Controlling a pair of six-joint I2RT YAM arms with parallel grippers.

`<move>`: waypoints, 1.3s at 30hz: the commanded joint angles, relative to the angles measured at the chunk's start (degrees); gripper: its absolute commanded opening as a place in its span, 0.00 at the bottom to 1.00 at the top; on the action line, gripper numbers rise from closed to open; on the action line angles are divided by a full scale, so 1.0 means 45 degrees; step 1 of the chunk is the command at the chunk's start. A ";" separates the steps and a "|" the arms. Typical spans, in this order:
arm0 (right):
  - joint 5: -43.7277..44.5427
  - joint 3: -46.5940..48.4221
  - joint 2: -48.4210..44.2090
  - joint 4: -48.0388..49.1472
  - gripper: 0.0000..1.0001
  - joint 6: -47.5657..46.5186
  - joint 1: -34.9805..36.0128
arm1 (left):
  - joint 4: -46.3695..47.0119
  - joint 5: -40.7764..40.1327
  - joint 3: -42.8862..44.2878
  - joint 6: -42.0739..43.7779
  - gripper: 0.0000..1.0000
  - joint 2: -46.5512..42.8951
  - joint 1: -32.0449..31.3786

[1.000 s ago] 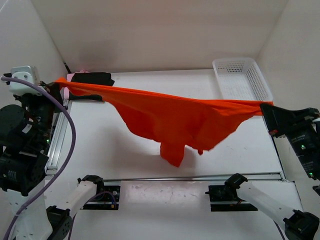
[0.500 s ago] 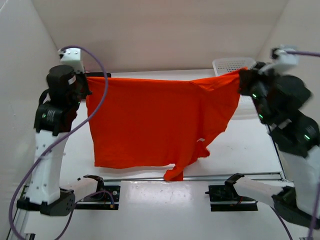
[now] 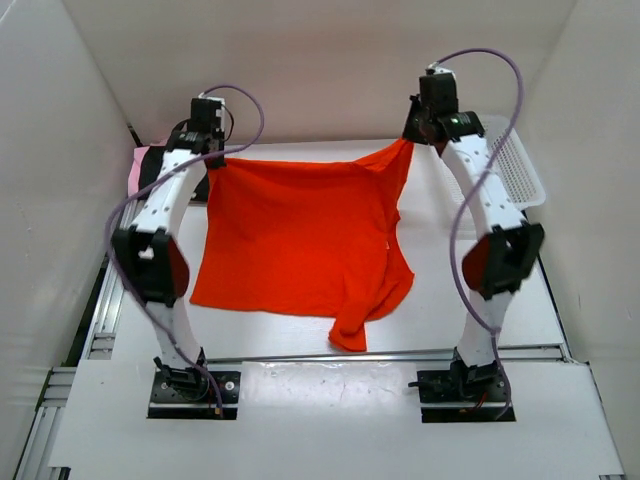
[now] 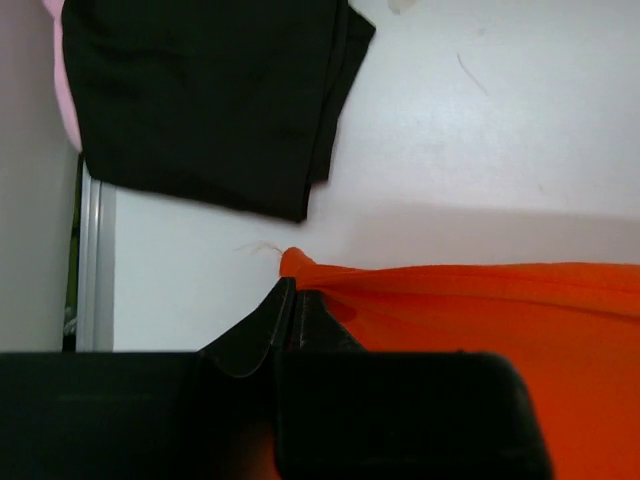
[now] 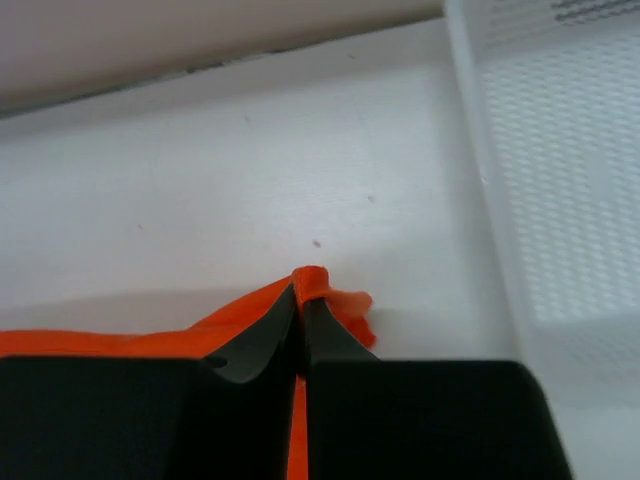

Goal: Fold and stack the t-shirts
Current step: Flatten out the tshirt

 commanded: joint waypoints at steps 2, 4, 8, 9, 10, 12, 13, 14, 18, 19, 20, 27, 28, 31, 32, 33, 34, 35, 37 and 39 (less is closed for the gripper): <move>-0.1238 0.3227 0.2235 -0.0068 0.15 0.2037 -0.0223 | 0.0530 -0.0726 0.2776 0.0017 0.10 0.2117 0.0276; -0.1980 0.4012 0.3234 -0.0068 0.53 0.2934 -0.0592 | 0.0530 -0.1078 0.4300 0.0017 0.16 0.3700 0.0276; -0.3210 0.3585 0.3181 0.0244 0.78 0.4344 -0.0926 | 0.0530 -0.1878 0.5262 0.0017 0.99 0.4857 0.0276; -0.3330 0.3023 0.2926 0.0244 0.80 0.4190 -0.0926 | 0.0530 -0.1880 0.5049 0.0017 0.99 0.4683 0.0276; -0.3331 0.2631 0.2247 0.0012 0.89 0.3821 -0.0926 | 0.0530 -0.1880 0.4796 0.0017 0.99 0.4430 0.0431; -0.3448 0.1056 0.1385 -0.0398 0.89 0.3390 -0.0771 | 0.0530 -0.1745 0.4074 0.0017 0.99 0.3226 0.0664; -0.3448 0.0368 0.0897 -0.0613 0.90 0.3175 -0.0770 | 0.0530 -0.1744 0.3181 0.0017 0.99 0.2714 0.0783; -0.3332 -0.0412 -0.0132 -0.0944 0.90 0.2690 -0.0422 | 0.0530 -0.1396 0.2631 0.0017 0.99 0.2148 0.0939; -0.2960 -0.4727 -0.2657 -0.1396 0.92 0.1983 0.0692 | -0.0188 -0.0129 -0.0805 0.0017 0.99 -0.1226 0.1681; -0.2960 -0.6535 -0.3532 -0.1280 0.92 0.1982 0.1314 | -0.0444 0.0167 -0.2243 0.0017 0.99 -0.1700 0.1798; -0.2960 -0.7365 -0.3908 -0.1279 0.92 0.1982 0.1668 | -0.0678 0.0402 -0.2973 0.0017 0.99 -0.2111 0.1954; -0.3348 -1.3344 -0.6254 0.0101 0.65 0.3442 0.4422 | -0.0760 0.0913 -0.8153 0.0017 0.97 -0.3814 0.2735; -0.3466 -1.3814 -0.6527 0.0320 0.62 0.3640 0.5064 | -0.0623 0.1029 -0.8388 0.0017 0.97 -0.3814 0.2892; -0.3467 -1.4969 -0.6529 0.0907 0.55 0.4458 0.6314 | -0.0388 0.1477 -0.8703 0.0017 0.94 -0.3210 0.3536; -0.3603 -1.5280 -0.6529 0.1063 0.55 0.4617 0.6629 | -0.0388 0.1595 -0.8703 0.0017 0.93 -0.2880 0.3654; -0.3604 -1.5284 -0.6529 0.1200 0.53 0.4734 0.6903 | -0.0388 0.1732 -0.8703 0.0017 0.91 -0.2742 0.3829; -0.3604 -1.5284 -0.6201 0.1317 0.53 0.4871 0.7389 | -0.0388 0.2100 -0.8703 0.0017 0.91 -0.2740 0.3831; -0.3604 -1.5284 -0.6081 0.1318 0.53 0.4872 0.7588 | -0.0388 0.2297 -0.8703 0.0017 0.91 -0.2605 0.3831; -0.3370 -1.5284 -0.5924 0.1434 0.53 0.4872 0.7881 | -0.0233 0.2843 -0.8859 0.0017 0.91 -0.2603 0.3831; -0.3544 -1.5438 -0.5594 0.1727 0.53 0.4990 0.7883 | 0.0080 0.2982 -0.9112 0.0017 0.91 -0.2468 0.3831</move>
